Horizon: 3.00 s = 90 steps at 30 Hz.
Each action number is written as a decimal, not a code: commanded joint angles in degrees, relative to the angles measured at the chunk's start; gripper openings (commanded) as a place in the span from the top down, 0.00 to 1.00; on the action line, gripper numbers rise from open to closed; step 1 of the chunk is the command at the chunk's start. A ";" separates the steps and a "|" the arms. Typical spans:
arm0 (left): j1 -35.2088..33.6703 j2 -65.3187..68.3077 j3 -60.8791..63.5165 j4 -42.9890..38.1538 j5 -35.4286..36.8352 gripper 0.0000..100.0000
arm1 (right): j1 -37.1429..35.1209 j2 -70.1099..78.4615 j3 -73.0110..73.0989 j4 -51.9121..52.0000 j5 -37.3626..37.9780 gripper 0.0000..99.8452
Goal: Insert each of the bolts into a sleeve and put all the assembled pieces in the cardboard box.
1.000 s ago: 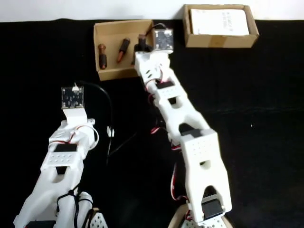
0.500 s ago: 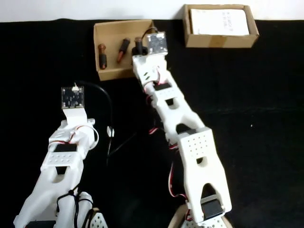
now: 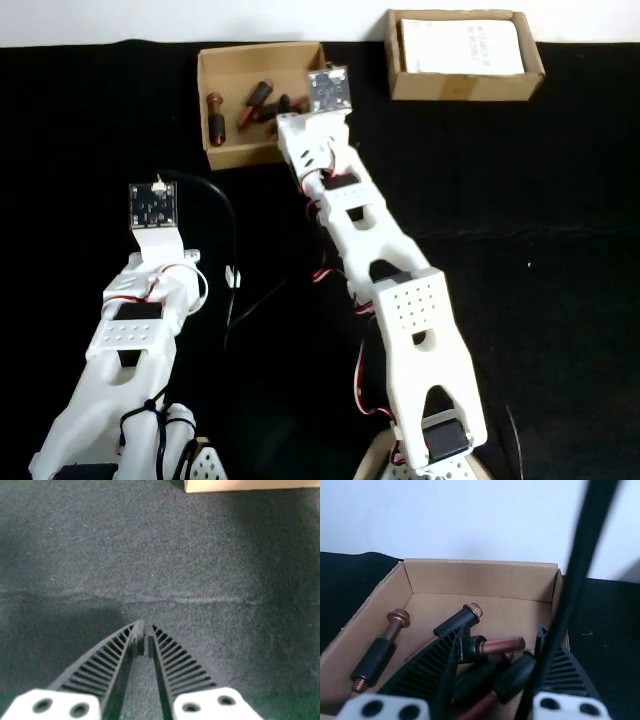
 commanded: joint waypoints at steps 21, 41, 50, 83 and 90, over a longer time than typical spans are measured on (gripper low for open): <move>4.26 -0.66 1.54 -0.79 -7.30 0.99 | -0.22 -46.20 -2.51 51.82 0.18 0.98; 10.15 -21.93 14.37 -0.53 -8.26 0.99 | 9.10 -94.20 13.76 105.54 -5.36 0.98; 10.24 -44.18 21.93 11.96 -8.18 0.99 | 22.55 -115.12 62.02 92.70 -6.68 0.98; 9.98 -55.34 21.93 41.23 -8.09 0.99 | 22.99 -158.81 130.42 71.16 8.26 0.98; 9.98 -55.60 21.93 41.32 -8.09 0.99 | 22.99 -158.81 130.42 71.52 8.35 0.98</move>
